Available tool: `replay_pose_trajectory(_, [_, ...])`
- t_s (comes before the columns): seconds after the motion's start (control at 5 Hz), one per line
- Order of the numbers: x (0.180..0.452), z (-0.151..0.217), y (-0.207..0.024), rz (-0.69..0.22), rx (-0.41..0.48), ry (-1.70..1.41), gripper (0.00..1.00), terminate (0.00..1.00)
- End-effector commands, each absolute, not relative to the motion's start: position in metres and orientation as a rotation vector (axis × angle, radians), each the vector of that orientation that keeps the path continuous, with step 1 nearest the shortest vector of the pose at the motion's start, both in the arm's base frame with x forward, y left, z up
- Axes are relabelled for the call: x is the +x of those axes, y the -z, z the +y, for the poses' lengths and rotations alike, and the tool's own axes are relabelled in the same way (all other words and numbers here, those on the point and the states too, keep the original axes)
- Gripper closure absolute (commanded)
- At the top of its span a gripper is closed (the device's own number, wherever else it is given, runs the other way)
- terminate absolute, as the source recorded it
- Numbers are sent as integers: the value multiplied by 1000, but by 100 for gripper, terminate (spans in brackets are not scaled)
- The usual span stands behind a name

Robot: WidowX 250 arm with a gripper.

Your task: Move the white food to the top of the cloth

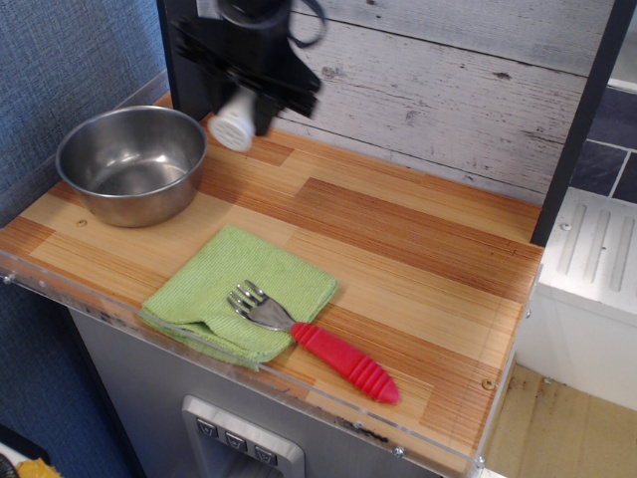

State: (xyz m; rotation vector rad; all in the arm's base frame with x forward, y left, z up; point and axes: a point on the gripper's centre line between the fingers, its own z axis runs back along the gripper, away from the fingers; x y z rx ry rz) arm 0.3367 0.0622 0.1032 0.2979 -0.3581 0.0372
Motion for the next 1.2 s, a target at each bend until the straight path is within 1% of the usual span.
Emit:
replay_pose_trajectory(0.0, [328,22,-99,-401,220,50,100,0])
replay_pose_trajectory(0.2, [330,2,-84,-381,193,119,100,0])
replay_pose_trajectory(0.4, [331,-16,-74,-381,163,175,100,0])
replay_pose_trajectory(0.6, [330,-27,-60,-395,119,206,100,0])
replay_pose_trajectory(1.0, [331,-38,-34,-370,98,250,100,0])
